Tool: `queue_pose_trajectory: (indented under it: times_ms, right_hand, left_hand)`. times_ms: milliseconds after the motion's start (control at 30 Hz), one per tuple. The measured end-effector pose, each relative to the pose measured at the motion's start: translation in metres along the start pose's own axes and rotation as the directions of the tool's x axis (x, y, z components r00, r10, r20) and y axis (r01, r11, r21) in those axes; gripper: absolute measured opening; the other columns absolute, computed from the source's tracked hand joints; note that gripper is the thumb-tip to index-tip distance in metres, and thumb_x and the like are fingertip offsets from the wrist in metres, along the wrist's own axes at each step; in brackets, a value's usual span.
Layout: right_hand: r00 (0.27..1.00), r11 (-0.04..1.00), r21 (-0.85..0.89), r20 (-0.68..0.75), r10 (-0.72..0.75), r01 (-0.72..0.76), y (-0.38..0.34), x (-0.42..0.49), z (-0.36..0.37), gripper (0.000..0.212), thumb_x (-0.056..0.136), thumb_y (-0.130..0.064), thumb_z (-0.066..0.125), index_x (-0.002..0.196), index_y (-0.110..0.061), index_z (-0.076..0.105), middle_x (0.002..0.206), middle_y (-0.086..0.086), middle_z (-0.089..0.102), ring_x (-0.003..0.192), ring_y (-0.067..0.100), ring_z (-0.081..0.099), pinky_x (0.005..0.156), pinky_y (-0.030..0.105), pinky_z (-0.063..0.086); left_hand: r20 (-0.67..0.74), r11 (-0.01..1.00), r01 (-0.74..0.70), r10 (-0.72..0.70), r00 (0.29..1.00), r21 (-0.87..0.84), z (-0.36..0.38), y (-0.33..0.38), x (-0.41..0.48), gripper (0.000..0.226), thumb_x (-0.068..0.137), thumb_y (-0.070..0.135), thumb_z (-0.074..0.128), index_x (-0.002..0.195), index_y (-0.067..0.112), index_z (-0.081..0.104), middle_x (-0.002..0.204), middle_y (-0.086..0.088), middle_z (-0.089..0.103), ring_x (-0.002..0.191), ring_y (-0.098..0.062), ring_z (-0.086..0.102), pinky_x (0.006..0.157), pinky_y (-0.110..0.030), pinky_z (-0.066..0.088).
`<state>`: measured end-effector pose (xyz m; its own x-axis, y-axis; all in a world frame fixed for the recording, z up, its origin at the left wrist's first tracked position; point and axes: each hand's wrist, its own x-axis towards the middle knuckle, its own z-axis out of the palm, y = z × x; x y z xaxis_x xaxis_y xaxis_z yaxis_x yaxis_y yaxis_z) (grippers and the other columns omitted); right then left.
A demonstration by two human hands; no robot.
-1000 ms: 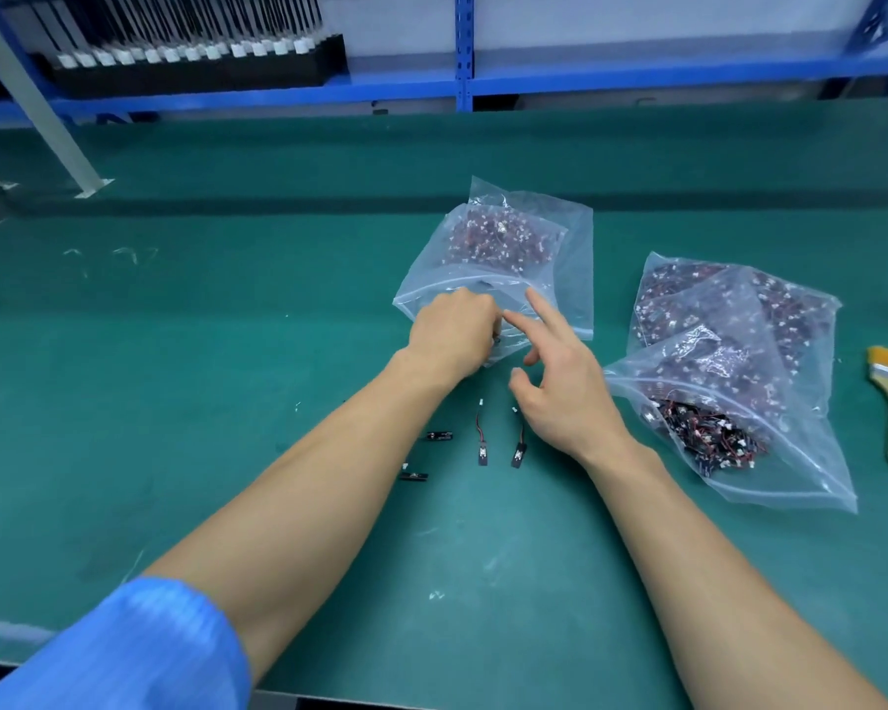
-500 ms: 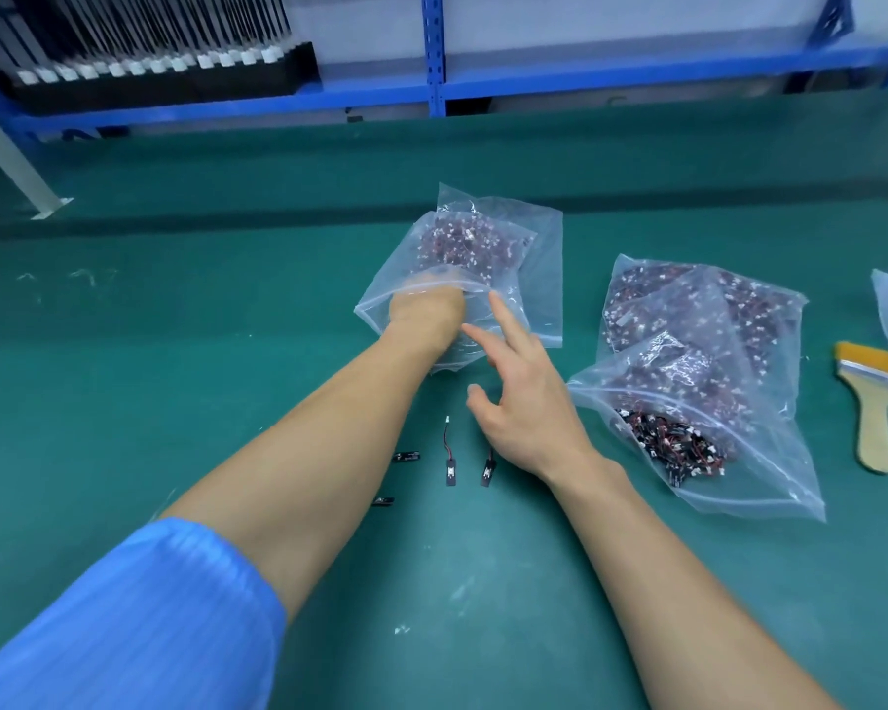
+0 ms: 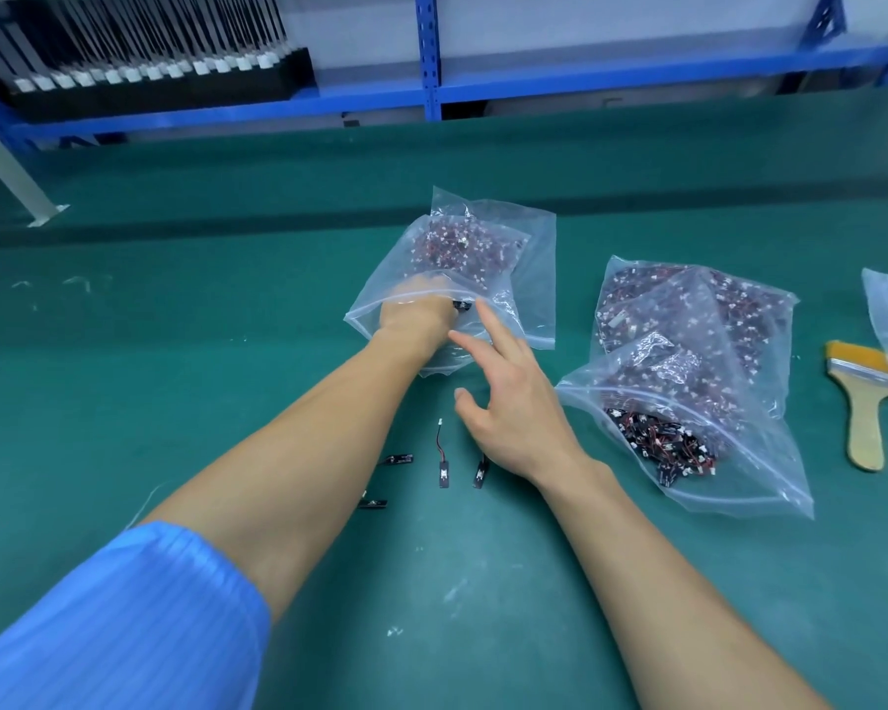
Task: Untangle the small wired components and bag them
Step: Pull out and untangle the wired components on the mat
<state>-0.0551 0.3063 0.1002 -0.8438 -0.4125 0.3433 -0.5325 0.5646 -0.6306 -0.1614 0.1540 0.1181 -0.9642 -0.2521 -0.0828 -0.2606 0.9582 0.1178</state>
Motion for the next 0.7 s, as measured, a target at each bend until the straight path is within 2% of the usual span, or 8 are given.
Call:
queue_pose_trajectory:
  times_ms: [133, 200, 400, 533, 700]
  right_hand:
    - [1.000, 1.000, 0.008, -0.005, 0.006, -0.006, 0.0000, 0.0001, -0.0014, 0.063, 0.087, -0.013, 0.061, 0.148, -0.023, 0.047, 0.168, -0.008, 0.014, 0.141, 0.024, 0.032, 0.107, 0.040, 0.041]
    - [1.000, 1.000, 0.011, -0.009, 0.008, -0.008, -0.0002, 0.0006, -0.0019, 0.062, 0.088, -0.013, 0.061, 0.148, -0.023, 0.047, 0.168, -0.008, 0.015, 0.142, 0.023, 0.031, 0.107, 0.040, 0.041]
    - [1.000, 1.000, 0.015, -0.010, 0.011, -0.011, 0.0001, 0.0002, -0.0016, 0.062, 0.088, -0.013, 0.061, 0.147, -0.023, 0.047, 0.168, -0.007, 0.015, 0.143, 0.022, 0.031, 0.108, 0.037, 0.038]
    - [1.000, 1.000, 0.017, -0.010, 0.020, -0.020, 0.0009, 0.0006, -0.0012, 0.061, 0.087, -0.013, 0.061, 0.147, -0.023, 0.048, 0.167, -0.005, 0.017, 0.143, 0.020, 0.030, 0.108, 0.035, 0.037]
    - [1.000, 0.999, 0.011, -0.003, 0.031, -0.031, 0.0017, 0.0007, -0.0001, 0.063, 0.088, -0.015, 0.061, 0.148, -0.025, 0.045, 0.168, -0.008, 0.014, 0.143, 0.019, 0.030, 0.107, 0.035, 0.038]
  left_hand:
    - [-0.048, 1.000, -0.024, 0.024, 0.999, 0.010, -0.0023, -0.0003, -0.0023, 0.034, 0.098, 0.019, 0.045, 0.063, 0.019, 0.048, 0.061, 0.002, 0.051, 0.056, -0.017, 0.049, 0.048, -0.027, 0.030]
    - [-0.080, 0.999, -0.031, 0.032, 0.996, 0.011, -0.0033, -0.0006, -0.0034, 0.035, 0.097, 0.018, 0.046, 0.062, 0.019, 0.047, 0.059, 0.002, 0.049, 0.053, -0.015, 0.046, 0.047, -0.027, 0.029]
    - [-0.058, 0.999, -0.031, 0.031, 0.998, 0.012, -0.0025, -0.0009, -0.0049, 0.035, 0.096, 0.016, 0.045, 0.062, 0.018, 0.044, 0.059, 0.002, 0.047, 0.051, -0.014, 0.041, 0.046, -0.027, 0.028]
    - [-0.136, 0.994, -0.110, 0.107, 0.985, -0.010, -0.0065, 0.0019, -0.0058, 0.033, 0.091, 0.013, 0.050, 0.059, 0.019, 0.042, 0.057, 0.002, 0.044, 0.051, -0.019, 0.041, 0.045, -0.025, 0.027]
    - [-0.162, 0.986, -0.140, 0.154, 0.975, 0.091, -0.0073, 0.0050, -0.0105, 0.031, 0.086, 0.009, 0.051, 0.058, 0.019, 0.043, 0.060, 0.002, 0.048, 0.049, -0.016, 0.040, 0.044, -0.025, 0.027]
